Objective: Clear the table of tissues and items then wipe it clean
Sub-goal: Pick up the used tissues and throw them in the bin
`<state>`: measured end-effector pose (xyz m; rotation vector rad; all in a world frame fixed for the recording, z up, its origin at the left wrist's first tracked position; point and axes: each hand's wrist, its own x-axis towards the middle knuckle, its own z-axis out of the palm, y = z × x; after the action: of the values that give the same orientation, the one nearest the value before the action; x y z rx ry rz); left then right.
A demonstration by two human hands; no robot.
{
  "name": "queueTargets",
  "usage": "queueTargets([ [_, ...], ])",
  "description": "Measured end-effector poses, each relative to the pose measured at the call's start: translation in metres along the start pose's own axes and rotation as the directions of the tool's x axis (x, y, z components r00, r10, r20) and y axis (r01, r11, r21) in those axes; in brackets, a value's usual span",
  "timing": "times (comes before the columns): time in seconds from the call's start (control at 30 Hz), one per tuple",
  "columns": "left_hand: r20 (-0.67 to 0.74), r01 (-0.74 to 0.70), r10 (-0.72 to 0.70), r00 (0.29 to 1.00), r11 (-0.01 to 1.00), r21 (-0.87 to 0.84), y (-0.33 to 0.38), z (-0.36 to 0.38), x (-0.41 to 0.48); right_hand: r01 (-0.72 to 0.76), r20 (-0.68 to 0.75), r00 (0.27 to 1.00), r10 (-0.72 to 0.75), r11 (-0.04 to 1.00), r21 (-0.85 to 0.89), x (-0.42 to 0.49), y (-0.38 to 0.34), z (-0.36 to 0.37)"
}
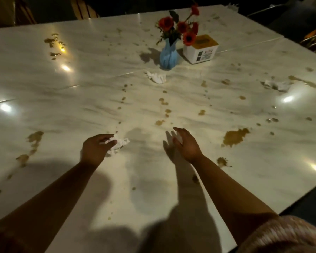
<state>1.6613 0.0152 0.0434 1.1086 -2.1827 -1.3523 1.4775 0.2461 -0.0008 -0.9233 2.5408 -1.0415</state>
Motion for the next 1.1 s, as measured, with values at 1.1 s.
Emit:
queueTargets([
  [1.1, -0.211, -0.004, 0.007, 0.978, 1.000, 0.015, 0.065, 0.138, 0.145, 0.069, 0.157, 0.986, -0.052, 0.992, -0.108, 0.306, 0.047, -0.045],
])
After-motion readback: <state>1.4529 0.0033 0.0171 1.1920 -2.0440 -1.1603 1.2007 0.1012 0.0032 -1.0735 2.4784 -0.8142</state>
